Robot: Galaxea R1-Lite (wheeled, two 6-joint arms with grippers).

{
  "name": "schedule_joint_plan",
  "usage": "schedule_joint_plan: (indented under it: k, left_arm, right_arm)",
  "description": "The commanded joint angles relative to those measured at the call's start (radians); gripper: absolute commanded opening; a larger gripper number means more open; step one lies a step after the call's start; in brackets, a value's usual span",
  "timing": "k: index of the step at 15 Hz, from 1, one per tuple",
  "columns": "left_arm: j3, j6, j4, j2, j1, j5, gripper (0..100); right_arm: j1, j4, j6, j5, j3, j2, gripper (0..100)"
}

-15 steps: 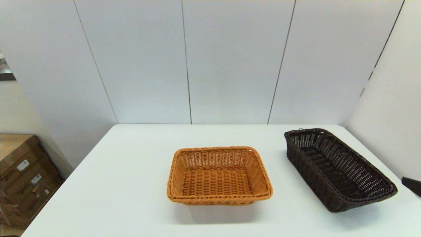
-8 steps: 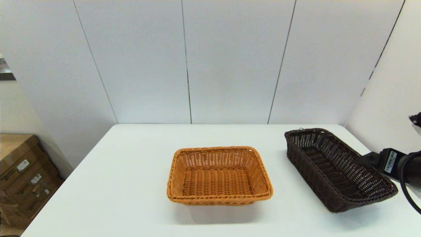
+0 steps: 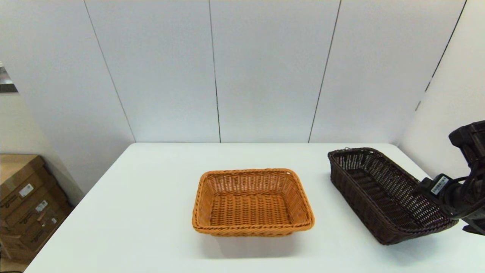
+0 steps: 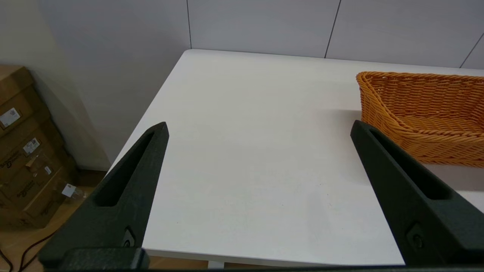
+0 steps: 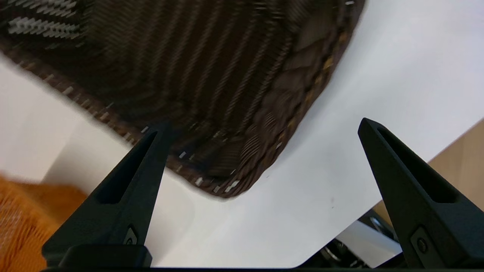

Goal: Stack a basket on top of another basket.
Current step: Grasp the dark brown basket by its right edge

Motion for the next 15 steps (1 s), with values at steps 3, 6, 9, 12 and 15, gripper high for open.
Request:
schedule_joint_plan:
  k: [3, 6, 9, 12, 15]
  left_arm:
    - [0.002, -0.004, -0.001, -0.001, 0.0, 0.0, 100]
    - [0.002, -0.004, -0.001, -0.001, 0.0, 0.0, 100]
    - [0.002, -0.004, -0.001, -0.001, 0.0, 0.0, 100]
    - [0.002, -0.004, -0.001, -0.001, 0.0, 0.0, 100]
    - [0.002, -0.004, -0.001, -0.001, 0.0, 0.0, 100]
  right_arm:
    - [-0.025, 0.0, 0.07, -0.013, -0.008, 0.127, 100]
    - [-0.025, 0.003, 0.106, -0.011, -0.031, 0.189, 100]
    - [-0.025, -0.001, 0.129, -0.007, -0.032, 0.226, 100]
    - [-0.025, -0.007, 0.167, -0.005, -0.04, 0.3, 100]
    - [-0.026, 0.002, 0.178, -0.002, -0.057, 0.321, 100]
